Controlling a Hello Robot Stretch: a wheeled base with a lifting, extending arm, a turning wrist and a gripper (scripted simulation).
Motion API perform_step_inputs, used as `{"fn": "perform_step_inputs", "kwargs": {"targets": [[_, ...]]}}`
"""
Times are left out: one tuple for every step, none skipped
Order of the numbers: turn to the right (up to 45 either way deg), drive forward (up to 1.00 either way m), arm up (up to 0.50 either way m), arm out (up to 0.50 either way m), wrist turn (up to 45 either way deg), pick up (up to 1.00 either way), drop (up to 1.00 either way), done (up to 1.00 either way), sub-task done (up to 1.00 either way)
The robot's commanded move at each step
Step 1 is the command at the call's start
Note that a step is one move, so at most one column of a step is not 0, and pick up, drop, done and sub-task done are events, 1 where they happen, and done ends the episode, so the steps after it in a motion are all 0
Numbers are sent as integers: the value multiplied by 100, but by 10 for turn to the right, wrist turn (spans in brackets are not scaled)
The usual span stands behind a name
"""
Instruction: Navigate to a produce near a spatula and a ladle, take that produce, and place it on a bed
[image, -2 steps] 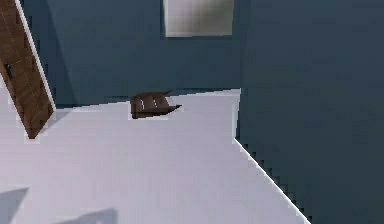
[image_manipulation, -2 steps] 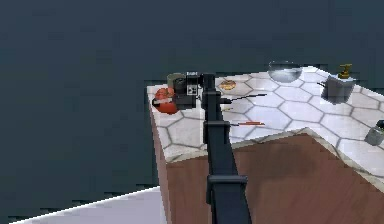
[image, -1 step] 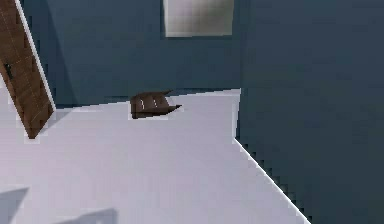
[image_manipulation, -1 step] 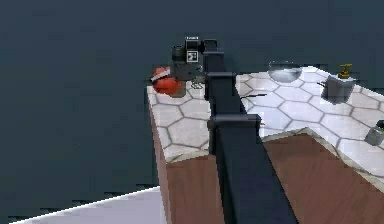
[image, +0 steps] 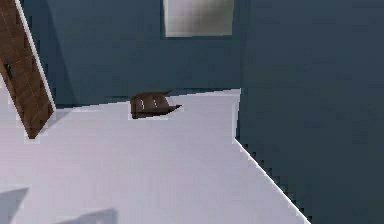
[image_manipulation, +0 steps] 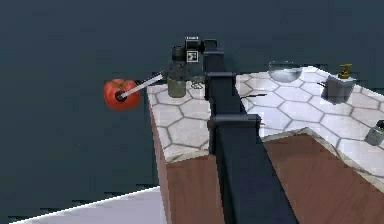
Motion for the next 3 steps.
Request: {"fn": "perform_step_inputs", "kwargs": {"targets": [[0, 0, 0, 0, -450, 0, 0, 0, 0], [0, 0, 0, 0, -180, 0, 0, 0, 0], [0, 0, 0, -46, 0, 0, 0, 0, 0]]}}
